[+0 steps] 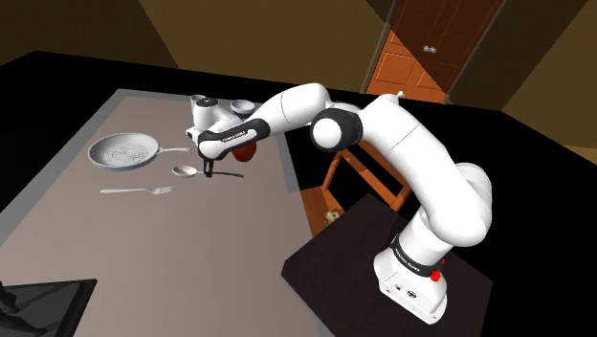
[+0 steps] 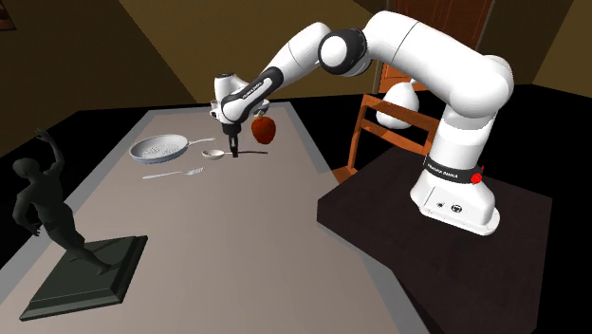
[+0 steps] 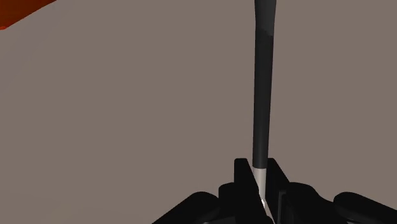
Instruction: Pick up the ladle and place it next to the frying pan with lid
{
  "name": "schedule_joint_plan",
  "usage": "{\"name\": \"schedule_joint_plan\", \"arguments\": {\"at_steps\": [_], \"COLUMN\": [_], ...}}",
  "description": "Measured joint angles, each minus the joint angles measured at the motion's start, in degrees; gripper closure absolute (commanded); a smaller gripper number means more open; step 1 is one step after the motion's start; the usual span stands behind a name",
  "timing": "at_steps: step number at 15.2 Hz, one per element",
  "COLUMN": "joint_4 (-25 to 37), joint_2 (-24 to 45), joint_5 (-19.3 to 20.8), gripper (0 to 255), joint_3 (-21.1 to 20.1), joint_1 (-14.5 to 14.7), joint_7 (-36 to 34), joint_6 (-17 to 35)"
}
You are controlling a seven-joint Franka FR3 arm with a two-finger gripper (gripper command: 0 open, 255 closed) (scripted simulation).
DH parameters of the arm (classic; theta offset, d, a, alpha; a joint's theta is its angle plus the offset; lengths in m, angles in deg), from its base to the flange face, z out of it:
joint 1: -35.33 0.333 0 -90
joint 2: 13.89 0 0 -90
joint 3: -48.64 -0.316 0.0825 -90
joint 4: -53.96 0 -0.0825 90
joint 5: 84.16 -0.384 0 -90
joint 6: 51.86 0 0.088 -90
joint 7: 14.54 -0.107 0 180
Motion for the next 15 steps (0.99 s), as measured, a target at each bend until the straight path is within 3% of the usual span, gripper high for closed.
{"name": "schedule_joint_plan", "arguments": {"at_steps": [4,5,11,15], "joint_4": [0.07,0.08,0.08,-5.24], "joint_2": [0.1,0.1,0.1,-5.81], "joint_5": [0.01,0.01,0.01,-0.12], "gripper": [255,0,0,0], "joint_3": [0.01,0.01,0.01,-0.53], "joint_1": [0.01,0.01,0.01,-0.55], "joint_7": [0.0,0.0,0.0,-0.52], "joint_6": [0.05,0.05,0.06,-0.62]}}
